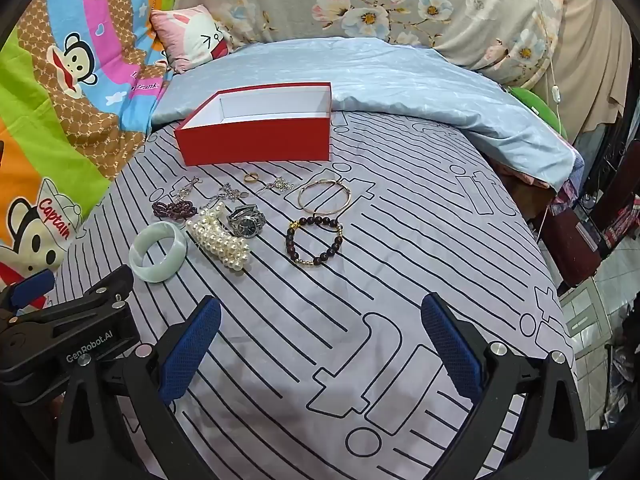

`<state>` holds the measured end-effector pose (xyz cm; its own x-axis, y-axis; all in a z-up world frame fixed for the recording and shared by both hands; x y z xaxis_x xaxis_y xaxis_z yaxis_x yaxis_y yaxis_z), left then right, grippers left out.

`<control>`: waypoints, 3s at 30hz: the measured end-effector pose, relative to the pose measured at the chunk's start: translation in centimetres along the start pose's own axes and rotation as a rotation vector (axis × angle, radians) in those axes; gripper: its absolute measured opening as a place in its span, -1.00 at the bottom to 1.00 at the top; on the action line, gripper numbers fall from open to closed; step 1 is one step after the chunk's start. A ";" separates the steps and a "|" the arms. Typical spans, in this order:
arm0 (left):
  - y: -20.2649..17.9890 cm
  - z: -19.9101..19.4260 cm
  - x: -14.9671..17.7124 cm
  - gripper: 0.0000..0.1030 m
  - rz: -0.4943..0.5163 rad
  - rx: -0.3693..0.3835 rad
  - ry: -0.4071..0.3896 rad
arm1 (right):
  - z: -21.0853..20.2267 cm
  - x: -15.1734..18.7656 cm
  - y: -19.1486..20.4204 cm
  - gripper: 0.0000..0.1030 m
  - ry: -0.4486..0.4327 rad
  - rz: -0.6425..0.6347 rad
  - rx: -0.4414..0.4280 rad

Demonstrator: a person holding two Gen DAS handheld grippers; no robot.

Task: Organize jewelry

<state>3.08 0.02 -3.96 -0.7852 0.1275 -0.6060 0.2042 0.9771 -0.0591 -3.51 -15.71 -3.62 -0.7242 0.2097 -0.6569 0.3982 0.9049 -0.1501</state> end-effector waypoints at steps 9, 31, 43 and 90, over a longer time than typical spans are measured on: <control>0.0 0.2 -0.2 0.87 0.002 0.000 0.000 | 0.0 0.0 0.0 0.90 0.001 -0.001 0.001; 0.1 -0.2 -0.1 0.88 -0.001 0.006 -0.024 | 0.0 0.0 0.0 0.90 0.001 0.001 -0.003; -0.1 0.3 0.0 0.88 0.006 0.005 -0.013 | 0.2 0.0 0.0 0.90 0.003 -0.003 0.000; -0.1 1.0 0.1 0.88 0.003 0.006 -0.004 | 0.7 -0.1 0.3 0.90 0.013 -0.005 -0.005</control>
<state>3.57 -0.20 -4.83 -0.7822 0.1299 -0.6093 0.2105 0.9756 -0.0621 -2.97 -15.72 -4.10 -0.7336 0.2099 -0.6464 0.3915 0.9080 -0.1495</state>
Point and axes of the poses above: each gripper's, at about its wrist camera, not at the fingertips, and z roughly the way its jaws point, y to its left, x to its underside, the point moved 5 cm from there along z, roughly the way its jaws point, and after that the axes turned 10 degrees about x, right-handed, at the moved point
